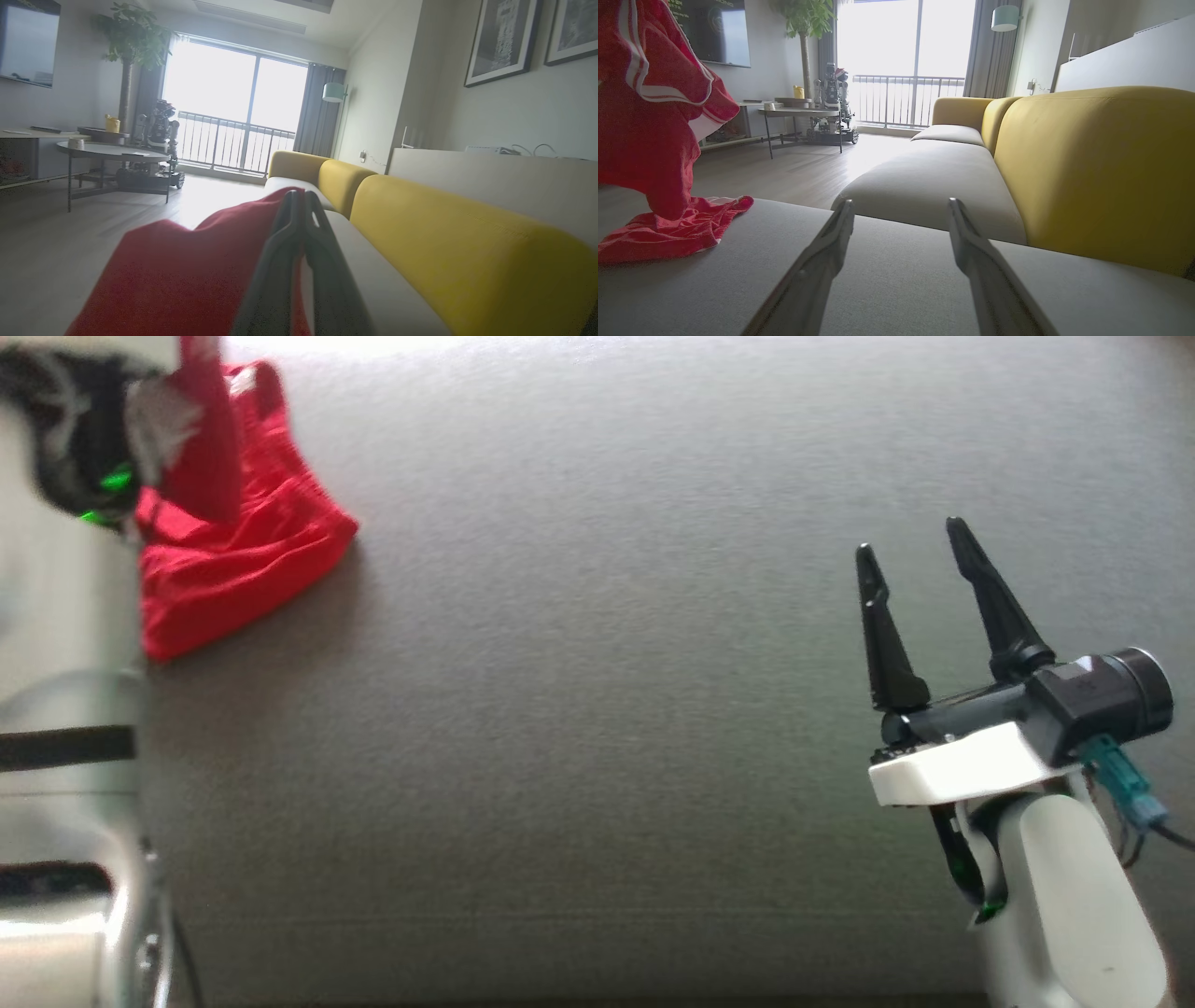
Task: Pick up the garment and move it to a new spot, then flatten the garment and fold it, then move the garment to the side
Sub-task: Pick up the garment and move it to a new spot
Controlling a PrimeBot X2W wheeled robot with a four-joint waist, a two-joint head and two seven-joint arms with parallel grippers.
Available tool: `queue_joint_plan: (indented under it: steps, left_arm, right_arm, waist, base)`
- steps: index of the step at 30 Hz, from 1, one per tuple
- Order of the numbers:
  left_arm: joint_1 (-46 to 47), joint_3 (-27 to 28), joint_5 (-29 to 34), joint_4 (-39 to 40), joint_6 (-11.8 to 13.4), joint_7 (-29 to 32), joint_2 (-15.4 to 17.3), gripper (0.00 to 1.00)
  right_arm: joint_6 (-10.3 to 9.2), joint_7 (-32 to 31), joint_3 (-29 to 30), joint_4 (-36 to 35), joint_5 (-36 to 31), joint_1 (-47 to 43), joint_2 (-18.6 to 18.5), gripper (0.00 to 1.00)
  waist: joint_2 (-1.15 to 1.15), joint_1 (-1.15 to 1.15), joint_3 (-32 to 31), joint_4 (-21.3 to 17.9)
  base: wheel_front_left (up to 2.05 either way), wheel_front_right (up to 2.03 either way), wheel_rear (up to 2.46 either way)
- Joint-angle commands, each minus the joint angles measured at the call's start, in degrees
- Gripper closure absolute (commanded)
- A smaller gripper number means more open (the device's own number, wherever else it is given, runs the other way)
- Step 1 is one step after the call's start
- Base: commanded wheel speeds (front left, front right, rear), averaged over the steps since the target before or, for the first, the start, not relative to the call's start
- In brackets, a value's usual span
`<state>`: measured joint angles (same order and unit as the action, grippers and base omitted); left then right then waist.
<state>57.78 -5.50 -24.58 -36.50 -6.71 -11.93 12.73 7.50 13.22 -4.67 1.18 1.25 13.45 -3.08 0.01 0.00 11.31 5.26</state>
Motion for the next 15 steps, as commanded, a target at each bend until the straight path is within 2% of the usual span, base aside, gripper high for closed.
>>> queue_joint_plan:
  steps: [1,8,9,15]
  left_arm:
    - [1.7,0.6,-1.0,4.8,0.5,1.2,1.1,1.00]
    - [-1.3,-3.5,-1.4,15.4,3.1,6.5,-5.0,1.00]
    - [-1.3,-3.5,-1.4,15.4,3.1,6.5,-5.0,1.00]
    - [-6.9,-7.2,-2.1,17.1,4.8,7.4,-8.0,1.00]
  right_arm:
    - [-0.01,0.7,-0.7,-1.5,0.6,0.8,0.2,0.00]
    - [-0.01,1.4,1.7,-0.3,1.1,1.8,0.2,0.00]
    - [-0.01,1.4,1.7,-0.3,1.1,1.8,0.2,0.00]
    - [-0.01,1.7,4.3,-0.6,2.7,4.0,0.2,0.00]
  waist:
    - [-0.01,0.00,-0.9,-2.4]
    - [-0.01,0.00,-0.8,-8.8]
    - [-0.01,0.00,-0.8,-8.8]
    - [-0.01,0.00,1.2,-15.4]
  base:
    - [0.00,0.00,0.00]
    - [0.00,0.00,0.00]
    - [0.00,0.00,0.00]
    - [0.00,0.00,0.00]
